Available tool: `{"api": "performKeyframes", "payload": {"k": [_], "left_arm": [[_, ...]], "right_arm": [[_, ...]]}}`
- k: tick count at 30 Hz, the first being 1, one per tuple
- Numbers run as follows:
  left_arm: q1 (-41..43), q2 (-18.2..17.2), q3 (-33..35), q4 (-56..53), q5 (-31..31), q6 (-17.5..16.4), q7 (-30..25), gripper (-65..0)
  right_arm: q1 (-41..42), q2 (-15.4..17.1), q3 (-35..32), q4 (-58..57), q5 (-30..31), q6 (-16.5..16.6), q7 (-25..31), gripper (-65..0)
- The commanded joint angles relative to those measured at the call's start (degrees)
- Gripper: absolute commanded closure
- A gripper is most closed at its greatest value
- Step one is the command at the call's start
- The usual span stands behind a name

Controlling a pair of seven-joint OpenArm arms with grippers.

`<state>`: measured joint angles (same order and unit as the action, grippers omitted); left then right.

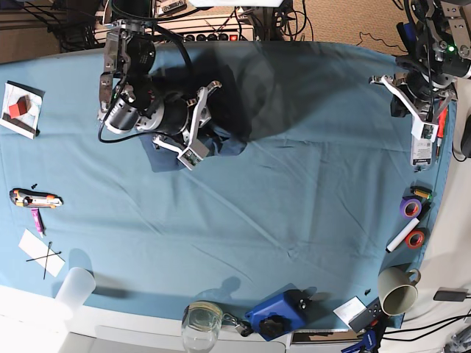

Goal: Fold the T-shirt properly
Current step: 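Lift the folded bundle with the right gripper and fold it over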

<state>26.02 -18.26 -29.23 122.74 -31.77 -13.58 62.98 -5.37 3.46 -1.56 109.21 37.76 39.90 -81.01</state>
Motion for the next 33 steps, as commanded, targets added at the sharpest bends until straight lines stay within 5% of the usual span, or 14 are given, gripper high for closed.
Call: {"api": "performKeyframes", "payload": {"k": [1, 10, 19, 28, 33], "left_arm": [[0.02, -0.66, -0.31, 1.07, -0.42, -0.02, -1.05, 0.0], [0.02, -0.66, -0.28, 1.07, -0.42, -0.02, -1.49, 0.0], [0.02, -0.63, -0.26, 1.07, -0.42, -0.04, -2.51, 0.0], [0.02, -0.63, -0.26, 1.07, -0.44, -0.04, -2.38, 0.0], [0.02, -0.63, -0.15, 1.07, -0.81, -0.07, -2.38, 0.0]], "right_arm": [[0.76, 0.02, 0.11, 1.14, 1.44, -0.11, 1.01, -15.3], [0.76, -0.48, 0.11, 5.55, 6.80, -0.09, 1.01, -15.3], [1.14, -7.15, 0.11, 5.55, 9.81, -0.04, 1.01, -15.3], [1.36, -7.28, 2.54, 5.55, 9.73, -1.18, 1.01, -14.7], [0.90, -7.26, 12.00, 5.53, 9.77, -1.31, 1.01, -3.0]]}}
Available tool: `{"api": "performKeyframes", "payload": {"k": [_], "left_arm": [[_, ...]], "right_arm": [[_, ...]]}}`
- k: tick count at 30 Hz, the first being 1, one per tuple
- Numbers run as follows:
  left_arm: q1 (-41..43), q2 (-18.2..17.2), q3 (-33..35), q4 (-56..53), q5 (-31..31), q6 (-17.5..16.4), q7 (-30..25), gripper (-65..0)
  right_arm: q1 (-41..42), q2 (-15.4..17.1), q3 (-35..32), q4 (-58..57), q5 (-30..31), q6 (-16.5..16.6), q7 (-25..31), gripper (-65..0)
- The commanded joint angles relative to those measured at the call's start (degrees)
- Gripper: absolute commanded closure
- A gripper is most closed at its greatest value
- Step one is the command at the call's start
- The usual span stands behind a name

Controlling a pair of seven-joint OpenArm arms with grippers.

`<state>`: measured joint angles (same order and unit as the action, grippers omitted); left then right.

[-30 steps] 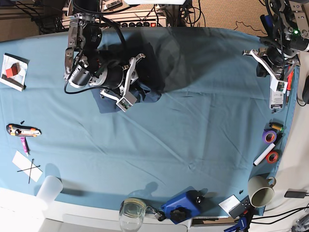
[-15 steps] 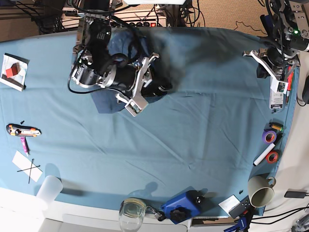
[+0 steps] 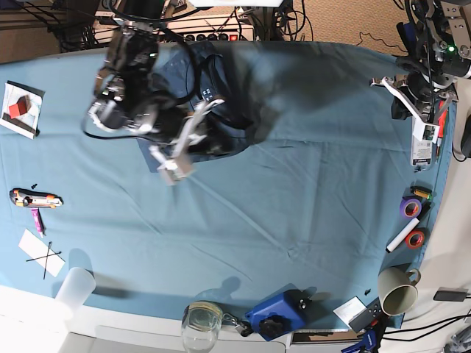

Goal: Fold the T-shirt properly
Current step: 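Lift the folded bundle with the right gripper and fold it over, then lower the bundle onto the table and open the right gripper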

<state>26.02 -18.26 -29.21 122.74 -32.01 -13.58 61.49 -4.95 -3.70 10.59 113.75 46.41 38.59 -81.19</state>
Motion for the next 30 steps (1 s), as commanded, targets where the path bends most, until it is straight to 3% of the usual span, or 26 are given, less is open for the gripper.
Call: {"api": "performKeyframes", "payload": {"k": [1, 5, 10, 18, 22, 26, 30], "left_arm": [[0.02, -0.61, -0.17, 1.07, -1.33, -0.07, -0.94, 0.0], [-0.02, -0.31, -0.17, 1.03, -2.93, -3.98, -1.53, 0.0], [0.00, -0.31, -0.17, 1.01, -2.97, -4.31, -1.51, 0.0], [0.00, -0.33, -0.17, 1.01, -2.73, -4.31, -1.31, 0.0], [0.00, -0.31, -0.17, 1.01, -2.71, -4.31, -1.27, 0.0], [-0.04, -0.33, -0.20, 1.01, -1.20, -4.31, -1.53, 0.0], [0.04, -0.33, -0.20, 1.01, 1.01, -3.82, -1.22, 0.0]], "right_arm": [[0.17, -0.04, 2.25, 0.92, 1.07, 0.11, 1.19, -0.1], [-0.90, 3.30, 10.08, -1.16, 0.96, 0.20, 2.19, 0.0], [-0.83, 8.48, 11.58, -11.67, 3.08, 0.20, 2.86, 0.0], [0.66, 9.09, 11.50, -24.11, 0.42, 1.41, 6.93, 0.0], [0.92, 9.11, 11.65, -22.01, 1.16, 1.41, 3.17, 0.0], [0.83, 9.11, 11.65, -11.37, 4.39, 1.41, 1.19, 0.0], [-0.13, 9.11, 11.67, -0.26, 0.72, 1.41, 1.19, 0.0]]}}
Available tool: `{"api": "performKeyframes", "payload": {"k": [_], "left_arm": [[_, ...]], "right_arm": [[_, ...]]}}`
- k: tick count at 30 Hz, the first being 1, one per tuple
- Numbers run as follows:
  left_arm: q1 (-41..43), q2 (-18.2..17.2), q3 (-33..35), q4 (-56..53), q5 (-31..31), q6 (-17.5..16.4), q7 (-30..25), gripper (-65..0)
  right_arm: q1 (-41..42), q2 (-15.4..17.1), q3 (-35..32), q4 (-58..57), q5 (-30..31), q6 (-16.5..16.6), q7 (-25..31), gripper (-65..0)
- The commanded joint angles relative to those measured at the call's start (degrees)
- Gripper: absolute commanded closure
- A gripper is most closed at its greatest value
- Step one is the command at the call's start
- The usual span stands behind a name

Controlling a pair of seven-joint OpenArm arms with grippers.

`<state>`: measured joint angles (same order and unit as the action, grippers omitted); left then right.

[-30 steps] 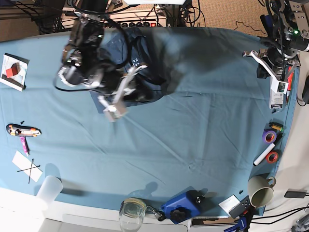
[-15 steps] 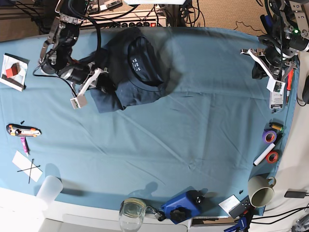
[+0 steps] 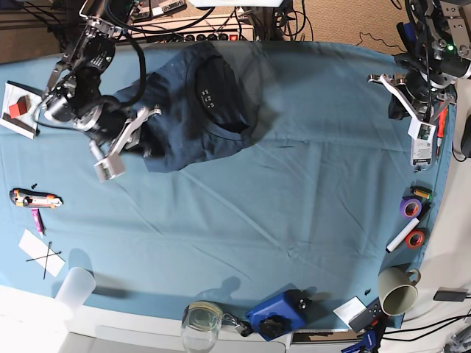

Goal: Fold the T-shirt properly
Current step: 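Lower the bundle onto the table and open the right gripper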

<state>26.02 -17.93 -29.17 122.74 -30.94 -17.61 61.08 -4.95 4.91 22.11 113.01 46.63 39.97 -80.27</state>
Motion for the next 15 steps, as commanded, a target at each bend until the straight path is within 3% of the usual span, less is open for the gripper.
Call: {"api": "performKeyframes", "payload": {"k": [1, 6, 15], "left_arm": [[0.04, -0.66, -0.24, 1.01, 0.94, 1.22, -0.35, 0.0], [2.67, -1.27, -0.28, 1.03, 4.85, 5.88, 0.87, 0.0], [9.11, -1.14, -0.28, 1.03, 4.81, 5.99, 3.08, 0.0]], "right_arm": [[-1.01, 0.50, 0.13, 1.99, -0.72, 0.03, 0.27, 0.0], [-7.91, 0.48, 0.15, 8.39, -1.51, 0.03, 0.27, 0.0], [-21.09, 0.48, 6.54, 18.05, -1.62, 0.03, 0.27, 0.0]]}}
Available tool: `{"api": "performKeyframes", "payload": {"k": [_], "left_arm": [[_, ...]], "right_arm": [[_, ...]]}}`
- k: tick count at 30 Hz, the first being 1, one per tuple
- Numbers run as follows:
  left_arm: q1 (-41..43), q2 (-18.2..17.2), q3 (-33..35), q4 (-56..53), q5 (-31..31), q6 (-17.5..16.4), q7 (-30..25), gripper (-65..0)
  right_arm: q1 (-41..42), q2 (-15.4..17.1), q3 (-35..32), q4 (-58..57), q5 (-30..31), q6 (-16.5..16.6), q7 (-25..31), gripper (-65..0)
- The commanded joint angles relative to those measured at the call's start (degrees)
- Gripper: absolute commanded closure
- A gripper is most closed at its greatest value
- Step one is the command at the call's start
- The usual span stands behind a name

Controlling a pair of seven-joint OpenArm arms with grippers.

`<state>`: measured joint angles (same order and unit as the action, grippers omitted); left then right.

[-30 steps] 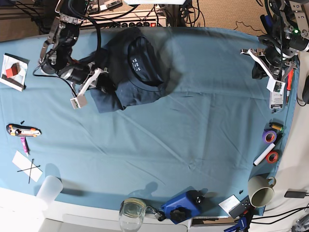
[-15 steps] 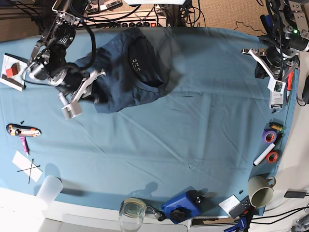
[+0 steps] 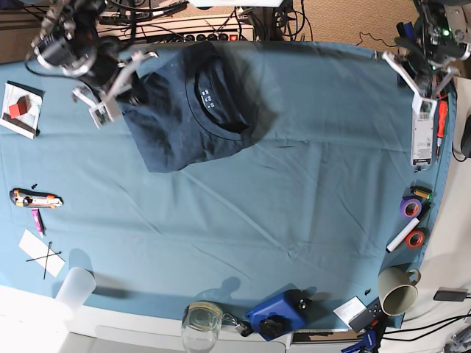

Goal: Fold the T-shirt properly

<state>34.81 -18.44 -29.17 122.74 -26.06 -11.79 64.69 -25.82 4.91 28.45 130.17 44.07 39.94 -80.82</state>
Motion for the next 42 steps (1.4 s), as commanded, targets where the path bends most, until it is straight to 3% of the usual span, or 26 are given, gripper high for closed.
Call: {"api": "performKeyframes", "payload": {"k": [1, 8, 14, 19, 28, 34, 36, 42], "left_arm": [[1.14, -0.63, -0.28, 1.03, -0.07, 0.17, -0.37, 0.0], [7.63, -0.61, -0.28, 1.03, -0.09, 0.17, -0.39, 0.0], [16.28, -0.57, -0.26, 0.92, -0.13, 0.17, -3.26, 0.0], [20.96, 2.38, -0.26, -0.57, -0.11, -0.72, -6.23, 0.0], [19.87, 7.41, -0.22, -14.99, -2.69, -7.93, -9.35, 0.0], [13.16, 8.24, -0.22, -32.65, -2.62, -12.57, -11.15, 0.0], [10.32, 8.24, -0.22, -38.75, -1.20, -14.49, -13.49, 0.0], [1.73, 8.22, -0.22, -53.18, 5.88, -14.45, -19.67, 0.0]], "right_arm": [[-1.55, 0.48, 1.18, 0.87, 0.96, 0.06, 0.82, 0.0], [-11.93, 0.48, 6.12, 0.87, 1.99, 0.06, 0.82, 0.0], [-21.81, 0.48, 6.10, 0.00, 1.81, 0.06, 0.82, 0.0], [-25.81, 0.50, 6.10, -7.72, 1.77, 0.06, 0.82, 0.0], [-24.48, 1.16, 6.03, -28.57, 1.66, 0.06, 0.82, 0.0], [-18.86, 6.60, 0.48, -43.32, -1.95, 0.06, 0.82, 0.0], [-16.79, 8.50, -3.02, -47.54, -4.28, 0.06, 3.21, 0.0], [-8.66, 10.64, -12.09, -59.17, -14.25, 0.06, 11.98, 0.0]]}}
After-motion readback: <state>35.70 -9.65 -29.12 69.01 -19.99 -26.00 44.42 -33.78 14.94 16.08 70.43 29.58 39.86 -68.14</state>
